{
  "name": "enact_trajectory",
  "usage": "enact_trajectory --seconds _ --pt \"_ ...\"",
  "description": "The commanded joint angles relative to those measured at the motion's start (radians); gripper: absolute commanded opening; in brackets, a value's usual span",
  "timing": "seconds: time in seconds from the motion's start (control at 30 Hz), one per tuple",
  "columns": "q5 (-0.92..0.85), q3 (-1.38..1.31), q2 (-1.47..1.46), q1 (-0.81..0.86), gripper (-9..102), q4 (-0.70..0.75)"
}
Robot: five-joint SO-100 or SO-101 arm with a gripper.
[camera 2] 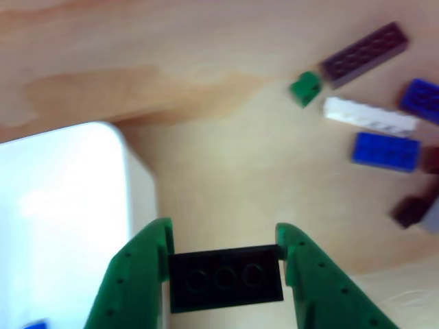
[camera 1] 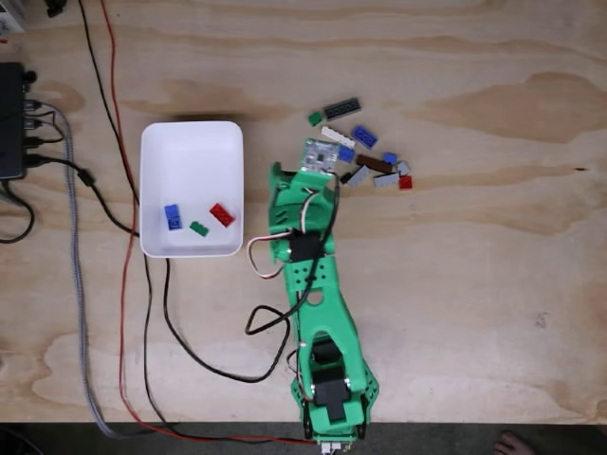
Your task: Put all lego bricks in the bin.
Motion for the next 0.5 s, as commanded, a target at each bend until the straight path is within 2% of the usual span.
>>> enact_trajectory --seconds 0.0,0.13,0.2,0.3,0.4,0.47 --pt "0.110 -0.347 -0.156 -0.213 0 0.199" --pt "0.144 -0.439 -0.302 -0.308 2 0.253" --pt "0.169 -0.448 -0.370 -0.324 7 0.227" --pt "0.210 -0.420 -0.365 -0.314 21 0.198" --pt "0.235 -0.379 -0.229 -0.221 23 0.189" --pt "0.222 -0.325 -0.081 -0.100 25 0.170"
